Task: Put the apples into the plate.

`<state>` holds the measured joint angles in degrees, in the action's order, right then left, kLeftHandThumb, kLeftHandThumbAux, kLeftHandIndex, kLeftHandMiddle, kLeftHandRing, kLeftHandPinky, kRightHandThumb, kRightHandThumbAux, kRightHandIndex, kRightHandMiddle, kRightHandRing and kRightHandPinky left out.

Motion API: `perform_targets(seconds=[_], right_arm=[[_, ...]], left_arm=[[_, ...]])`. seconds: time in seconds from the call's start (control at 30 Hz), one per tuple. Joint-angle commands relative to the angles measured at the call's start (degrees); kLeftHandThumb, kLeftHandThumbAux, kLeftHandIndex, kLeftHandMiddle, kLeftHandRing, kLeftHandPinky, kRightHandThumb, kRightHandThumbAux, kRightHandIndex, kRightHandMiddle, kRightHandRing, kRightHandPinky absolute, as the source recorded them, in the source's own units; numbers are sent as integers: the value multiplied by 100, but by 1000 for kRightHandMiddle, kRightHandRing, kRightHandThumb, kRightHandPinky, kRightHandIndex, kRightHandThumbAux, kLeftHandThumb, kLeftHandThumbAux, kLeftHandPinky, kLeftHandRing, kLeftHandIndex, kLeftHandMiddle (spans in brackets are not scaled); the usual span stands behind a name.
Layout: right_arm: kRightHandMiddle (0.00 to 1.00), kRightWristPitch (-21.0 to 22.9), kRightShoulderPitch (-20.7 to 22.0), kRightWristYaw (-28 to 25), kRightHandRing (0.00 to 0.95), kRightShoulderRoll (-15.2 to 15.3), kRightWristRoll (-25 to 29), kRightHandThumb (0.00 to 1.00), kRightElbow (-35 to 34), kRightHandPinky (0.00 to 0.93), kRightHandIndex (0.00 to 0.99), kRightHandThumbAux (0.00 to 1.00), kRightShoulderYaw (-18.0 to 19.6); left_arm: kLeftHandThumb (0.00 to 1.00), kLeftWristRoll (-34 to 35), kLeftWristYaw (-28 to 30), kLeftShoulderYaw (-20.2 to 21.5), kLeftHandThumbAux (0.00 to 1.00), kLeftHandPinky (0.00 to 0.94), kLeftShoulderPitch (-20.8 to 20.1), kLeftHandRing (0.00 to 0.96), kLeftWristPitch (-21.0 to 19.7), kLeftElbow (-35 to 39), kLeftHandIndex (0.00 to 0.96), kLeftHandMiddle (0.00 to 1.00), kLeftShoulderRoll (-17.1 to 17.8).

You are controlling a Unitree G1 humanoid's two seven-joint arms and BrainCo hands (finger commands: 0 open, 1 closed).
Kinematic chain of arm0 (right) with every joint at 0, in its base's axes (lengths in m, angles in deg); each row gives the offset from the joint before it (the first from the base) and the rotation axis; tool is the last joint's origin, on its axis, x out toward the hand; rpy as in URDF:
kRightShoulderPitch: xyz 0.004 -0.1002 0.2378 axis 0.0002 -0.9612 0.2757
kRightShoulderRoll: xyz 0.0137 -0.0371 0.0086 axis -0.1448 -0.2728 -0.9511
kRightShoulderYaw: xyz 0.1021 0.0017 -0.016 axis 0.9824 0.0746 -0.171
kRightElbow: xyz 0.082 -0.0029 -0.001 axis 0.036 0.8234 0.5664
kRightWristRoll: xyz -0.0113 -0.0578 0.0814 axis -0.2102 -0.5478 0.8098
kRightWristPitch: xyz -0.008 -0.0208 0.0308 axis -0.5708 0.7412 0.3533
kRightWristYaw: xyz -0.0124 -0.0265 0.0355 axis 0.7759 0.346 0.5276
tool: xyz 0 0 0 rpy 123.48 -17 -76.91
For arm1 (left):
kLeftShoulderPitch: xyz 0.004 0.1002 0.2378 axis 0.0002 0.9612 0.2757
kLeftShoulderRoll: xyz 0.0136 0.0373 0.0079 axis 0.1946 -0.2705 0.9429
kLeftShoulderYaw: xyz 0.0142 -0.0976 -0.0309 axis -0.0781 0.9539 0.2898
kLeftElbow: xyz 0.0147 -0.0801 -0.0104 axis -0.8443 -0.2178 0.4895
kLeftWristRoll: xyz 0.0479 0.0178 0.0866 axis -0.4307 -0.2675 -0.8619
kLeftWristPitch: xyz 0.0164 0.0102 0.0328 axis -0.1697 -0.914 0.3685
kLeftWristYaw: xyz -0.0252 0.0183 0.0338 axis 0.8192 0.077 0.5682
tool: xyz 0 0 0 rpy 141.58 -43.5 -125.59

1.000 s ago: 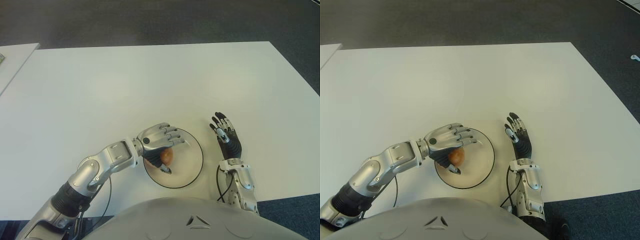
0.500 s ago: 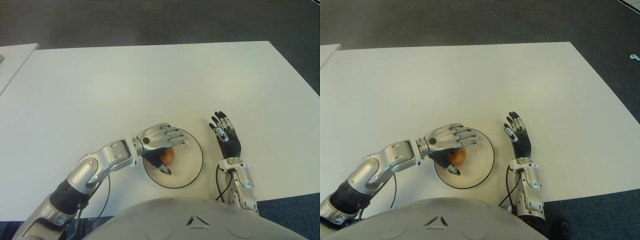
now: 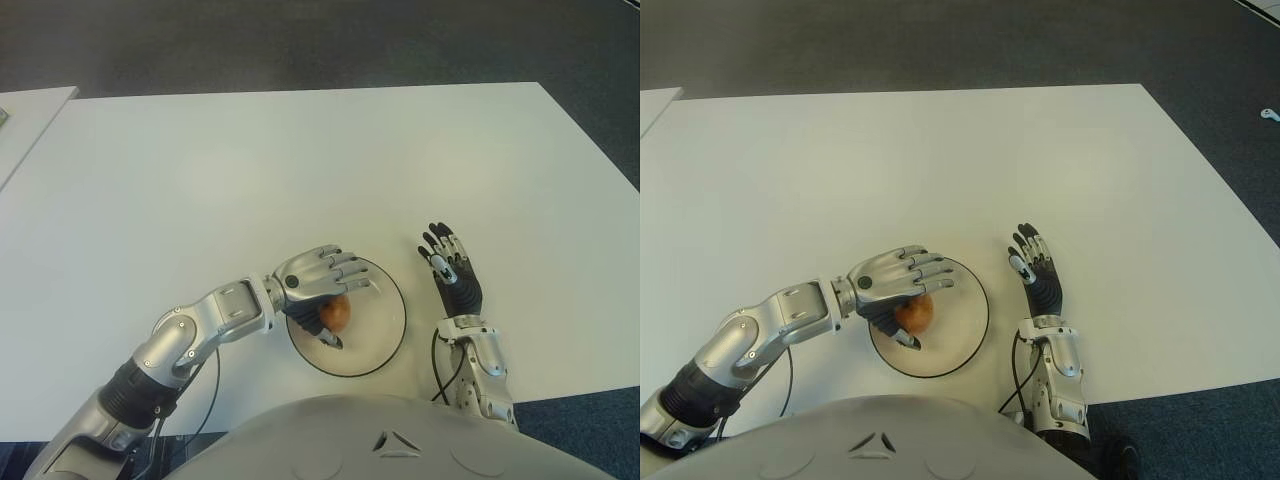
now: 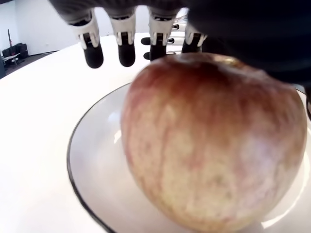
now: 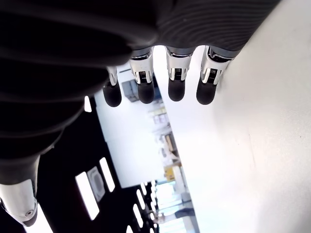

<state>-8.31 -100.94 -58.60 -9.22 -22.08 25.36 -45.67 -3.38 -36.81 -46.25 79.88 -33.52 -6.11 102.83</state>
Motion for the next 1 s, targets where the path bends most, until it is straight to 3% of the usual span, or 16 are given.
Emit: perform_targets(seconds=[0.03,0.13,0.27,0.37,0.43,0.53,0.6,0.77,1.0], right_arm=[[76,151,-202,3,9,-69,-30,243,243,0,104,606,-38],[80,59,-215,-44,8,-76,-28,252,257,0,118,597,-52],[62,56,-266,-82,1,-57,1,266,224,0,133,574,-44],[56,47,-279,-118,0,-46,40,270,227,0,137,567,-20],[57,44,-283,-138,0,-40,64,277,230,0,140,563,-3],[55,24,-271,-165,0,-55,91,291,246,0,148,550,16],[47,25,-279,-167,0,-67,94,302,230,0,156,536,17],[49,-20,-391,-142,0,-114,54,314,-4,0,175,522,-38],[104,-135,-454,-128,26,-142,-15,340,-125,13,230,535,-88]], left_arm=[[0,181,-142,389,253,0,294,0,-407,192,0,0,-82],[0,368,-322,692,282,0,703,0,-1077,392,0,0,-611],[38,755,-964,1018,329,65,1325,2,-2176,558,6,0,-1775],[82,1389,-1404,1389,346,122,1540,29,-2514,566,34,12,-2295],[132,1653,-1583,1479,355,207,1654,86,-2698,596,82,49,-2604],[181,2764,-1747,1598,375,246,1917,147,-3722,931,138,112,-3930],[203,3495,-1909,1754,401,263,2068,179,-4002,1143,171,152,-4497],[230,4492,-2234,2006,461,310,2333,231,-3804,1262,243,218,-4853],[212,5278,-2646,1884,508,282,2809,240,-2948,861,304,244,-4424]])
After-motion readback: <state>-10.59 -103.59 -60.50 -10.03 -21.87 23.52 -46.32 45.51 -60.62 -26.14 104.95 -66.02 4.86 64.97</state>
